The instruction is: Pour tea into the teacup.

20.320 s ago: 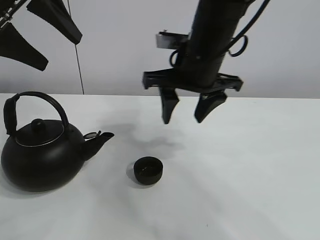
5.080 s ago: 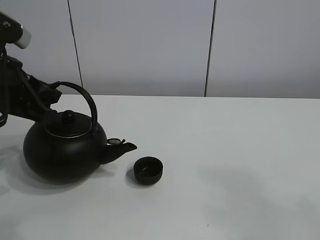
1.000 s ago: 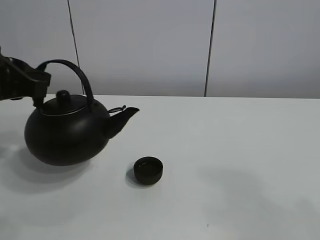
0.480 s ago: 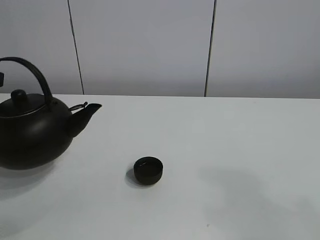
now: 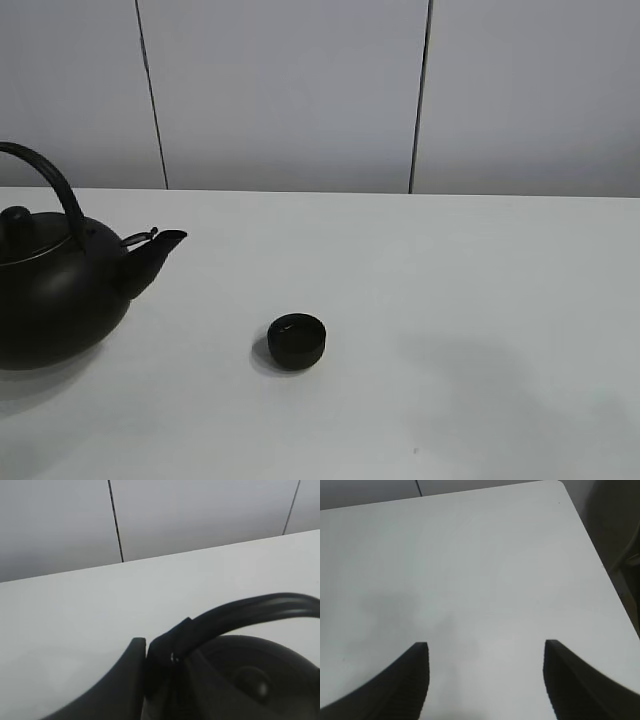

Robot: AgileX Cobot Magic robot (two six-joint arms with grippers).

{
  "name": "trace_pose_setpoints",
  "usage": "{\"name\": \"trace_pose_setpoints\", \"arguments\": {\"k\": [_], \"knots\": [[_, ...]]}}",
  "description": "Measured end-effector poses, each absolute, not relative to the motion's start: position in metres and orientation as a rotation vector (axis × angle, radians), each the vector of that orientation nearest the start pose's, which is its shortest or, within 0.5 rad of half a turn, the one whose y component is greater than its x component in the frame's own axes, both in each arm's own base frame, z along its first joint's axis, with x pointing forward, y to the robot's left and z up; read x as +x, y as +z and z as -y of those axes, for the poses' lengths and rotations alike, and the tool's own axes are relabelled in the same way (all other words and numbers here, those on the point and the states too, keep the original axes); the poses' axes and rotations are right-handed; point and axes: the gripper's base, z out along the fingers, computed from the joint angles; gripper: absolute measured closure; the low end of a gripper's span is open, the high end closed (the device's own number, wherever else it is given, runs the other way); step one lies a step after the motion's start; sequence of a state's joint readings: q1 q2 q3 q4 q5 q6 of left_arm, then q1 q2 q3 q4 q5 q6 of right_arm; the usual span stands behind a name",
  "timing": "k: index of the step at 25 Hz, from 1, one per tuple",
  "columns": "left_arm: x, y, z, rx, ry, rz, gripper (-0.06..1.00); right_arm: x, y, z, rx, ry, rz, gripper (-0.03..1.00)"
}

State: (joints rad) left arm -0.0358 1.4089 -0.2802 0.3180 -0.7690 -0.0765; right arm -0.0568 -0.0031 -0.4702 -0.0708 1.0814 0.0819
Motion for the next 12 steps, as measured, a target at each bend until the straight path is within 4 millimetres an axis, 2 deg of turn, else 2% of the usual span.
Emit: {"name": "trace_pose_setpoints", "arguments": {"k": [12], "knots": [[0.232,0.155,0.031,0.329,-0.161,-1.798,0.81,-0.003,0.267,0.005,0.148,-0.070,-2.085,0.51]]}}
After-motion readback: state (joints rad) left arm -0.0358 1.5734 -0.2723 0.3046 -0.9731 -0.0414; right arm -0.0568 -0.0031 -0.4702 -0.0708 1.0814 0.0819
